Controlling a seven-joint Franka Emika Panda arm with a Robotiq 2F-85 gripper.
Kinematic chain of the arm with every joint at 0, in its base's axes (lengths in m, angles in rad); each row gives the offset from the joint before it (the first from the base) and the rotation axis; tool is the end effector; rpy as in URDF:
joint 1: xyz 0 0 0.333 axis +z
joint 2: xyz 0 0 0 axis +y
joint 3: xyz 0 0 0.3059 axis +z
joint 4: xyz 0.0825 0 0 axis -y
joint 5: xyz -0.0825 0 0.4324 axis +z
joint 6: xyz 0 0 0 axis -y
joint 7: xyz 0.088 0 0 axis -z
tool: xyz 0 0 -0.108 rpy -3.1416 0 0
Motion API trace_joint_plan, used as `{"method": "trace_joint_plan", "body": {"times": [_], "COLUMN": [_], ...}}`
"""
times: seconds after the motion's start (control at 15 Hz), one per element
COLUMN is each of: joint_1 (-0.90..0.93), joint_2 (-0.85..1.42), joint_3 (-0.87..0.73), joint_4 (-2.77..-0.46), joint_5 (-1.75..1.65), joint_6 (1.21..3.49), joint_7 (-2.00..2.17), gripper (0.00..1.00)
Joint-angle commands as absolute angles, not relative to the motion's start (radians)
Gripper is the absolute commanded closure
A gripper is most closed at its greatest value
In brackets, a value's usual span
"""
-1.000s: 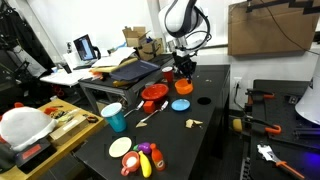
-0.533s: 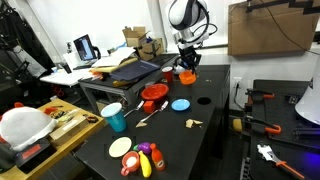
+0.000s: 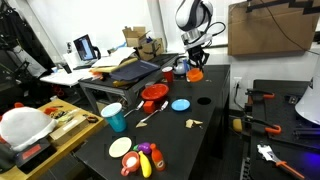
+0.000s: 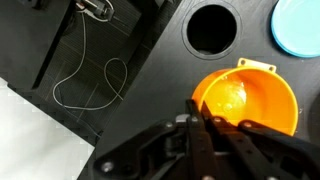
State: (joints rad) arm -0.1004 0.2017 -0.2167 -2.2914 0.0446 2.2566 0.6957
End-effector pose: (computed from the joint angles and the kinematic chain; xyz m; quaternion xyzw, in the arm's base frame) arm 0.5028 -0.1674 0.1983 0.8606 -0.4961 -0.1121 0.0277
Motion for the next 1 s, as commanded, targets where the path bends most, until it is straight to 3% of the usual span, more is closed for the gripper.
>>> {"method": "trace_joint_plan", "body": {"times": [0.0,0.93], "joint_1": [-0.099,-0.066], "joint_2": [0.223,0.425], "joint_3": [-0.218,-0.166], "joint_4": [-2.283,-1.981], "joint_5": [0.057,0.146], "joint_6": [2.244,2.206], "joint_7": [0.791,0.896], "gripper": [0.99,0.99]}}
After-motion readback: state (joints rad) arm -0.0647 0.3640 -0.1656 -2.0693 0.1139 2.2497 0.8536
